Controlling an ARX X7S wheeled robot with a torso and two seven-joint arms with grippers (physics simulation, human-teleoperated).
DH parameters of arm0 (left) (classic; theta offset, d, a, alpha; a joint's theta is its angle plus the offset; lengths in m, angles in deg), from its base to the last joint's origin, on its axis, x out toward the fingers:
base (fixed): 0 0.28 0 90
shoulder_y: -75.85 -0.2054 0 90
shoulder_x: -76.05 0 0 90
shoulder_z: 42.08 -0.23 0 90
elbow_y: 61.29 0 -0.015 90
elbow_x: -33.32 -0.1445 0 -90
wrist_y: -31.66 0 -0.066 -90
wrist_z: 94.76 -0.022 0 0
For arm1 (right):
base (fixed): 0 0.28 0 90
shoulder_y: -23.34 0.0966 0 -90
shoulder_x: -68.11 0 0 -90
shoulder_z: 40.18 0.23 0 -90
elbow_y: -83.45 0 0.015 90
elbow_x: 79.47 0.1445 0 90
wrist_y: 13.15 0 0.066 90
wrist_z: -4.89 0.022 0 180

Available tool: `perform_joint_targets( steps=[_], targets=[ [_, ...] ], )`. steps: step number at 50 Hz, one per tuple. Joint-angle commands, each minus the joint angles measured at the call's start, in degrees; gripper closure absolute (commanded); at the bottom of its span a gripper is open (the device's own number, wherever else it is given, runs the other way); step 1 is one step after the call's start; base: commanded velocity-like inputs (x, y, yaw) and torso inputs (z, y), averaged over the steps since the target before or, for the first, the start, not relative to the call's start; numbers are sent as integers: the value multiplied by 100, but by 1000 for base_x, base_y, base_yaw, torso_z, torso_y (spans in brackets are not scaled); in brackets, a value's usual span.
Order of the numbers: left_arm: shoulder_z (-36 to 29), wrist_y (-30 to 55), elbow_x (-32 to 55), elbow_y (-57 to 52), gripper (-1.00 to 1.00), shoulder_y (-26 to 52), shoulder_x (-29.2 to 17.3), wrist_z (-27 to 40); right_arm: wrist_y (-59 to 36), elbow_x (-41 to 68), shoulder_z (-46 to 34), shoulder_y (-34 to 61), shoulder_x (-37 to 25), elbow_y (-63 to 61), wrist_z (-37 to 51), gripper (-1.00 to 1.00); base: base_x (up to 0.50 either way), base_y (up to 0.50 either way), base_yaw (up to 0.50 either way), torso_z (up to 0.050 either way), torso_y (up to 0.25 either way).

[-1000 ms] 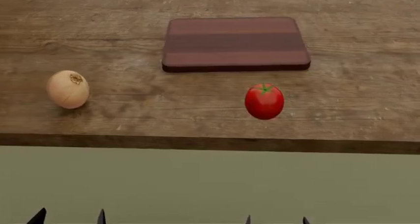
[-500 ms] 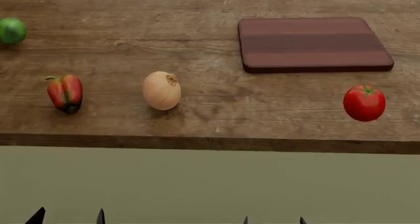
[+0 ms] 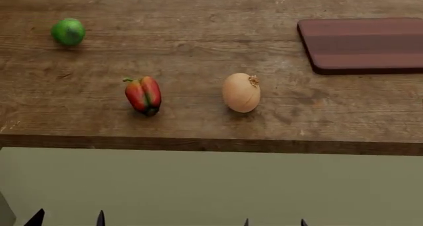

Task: Place the avocado, onion, tomato and bell pepper on the cutting board.

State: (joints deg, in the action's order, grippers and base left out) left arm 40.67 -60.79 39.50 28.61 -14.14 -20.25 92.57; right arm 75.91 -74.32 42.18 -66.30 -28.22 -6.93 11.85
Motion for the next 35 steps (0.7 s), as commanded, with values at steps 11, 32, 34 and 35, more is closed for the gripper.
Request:
perform_joint_targets(
  steps=[11,32,34,35],
  targets=[
    [-174,402,-11,-344,-100,26,-162,186,-399,-217,-179,38,-200,-473,308,-100,0,0,0,0,0],
    [-3,3529,398,-2948,-100,831,-621,496,-4834,-364,-329,1760,-552,-3187,378,-100,0,0,0,0,0],
    [63,3823,503,-3076,-100,958,-652,490,-5193,-400,-408,1960,-602,-3339,359,-100,0,0,0,0,0],
    [67,3977,518,-3137,-100,1044,-683,496,-5341,-390,-425,2057,-615,-3383,331,-100,0,0,0,0,0]
  ],
)
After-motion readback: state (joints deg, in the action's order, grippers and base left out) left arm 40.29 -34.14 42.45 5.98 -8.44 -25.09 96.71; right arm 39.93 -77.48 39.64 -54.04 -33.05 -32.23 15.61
